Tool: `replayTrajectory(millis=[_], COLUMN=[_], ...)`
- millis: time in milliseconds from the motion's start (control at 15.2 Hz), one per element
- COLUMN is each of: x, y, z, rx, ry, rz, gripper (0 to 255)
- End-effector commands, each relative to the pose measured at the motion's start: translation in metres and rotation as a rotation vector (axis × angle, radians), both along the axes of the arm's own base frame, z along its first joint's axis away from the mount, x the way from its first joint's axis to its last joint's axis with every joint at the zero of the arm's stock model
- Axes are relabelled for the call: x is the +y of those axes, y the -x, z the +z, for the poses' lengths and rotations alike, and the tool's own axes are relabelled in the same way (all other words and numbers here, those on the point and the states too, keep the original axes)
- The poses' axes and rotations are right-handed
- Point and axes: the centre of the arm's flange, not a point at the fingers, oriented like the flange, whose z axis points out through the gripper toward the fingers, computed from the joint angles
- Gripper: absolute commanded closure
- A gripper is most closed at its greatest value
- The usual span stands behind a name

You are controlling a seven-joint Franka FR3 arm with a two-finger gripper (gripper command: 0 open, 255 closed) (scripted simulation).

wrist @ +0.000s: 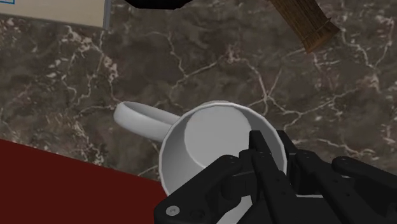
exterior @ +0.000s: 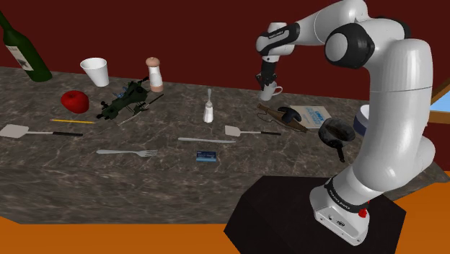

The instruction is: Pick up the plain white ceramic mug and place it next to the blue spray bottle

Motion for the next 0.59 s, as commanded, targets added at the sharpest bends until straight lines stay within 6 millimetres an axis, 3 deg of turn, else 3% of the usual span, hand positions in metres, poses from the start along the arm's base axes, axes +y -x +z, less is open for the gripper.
replayTrajectory(millis=[0,528], x=[0.003,0.003], y=[-0.005,-0.005], z=[-0.004,0.039], rx=[0.007,0.007], ry=[-0.001,-0.001], rz=[0.008,0.008], gripper=[255,255])
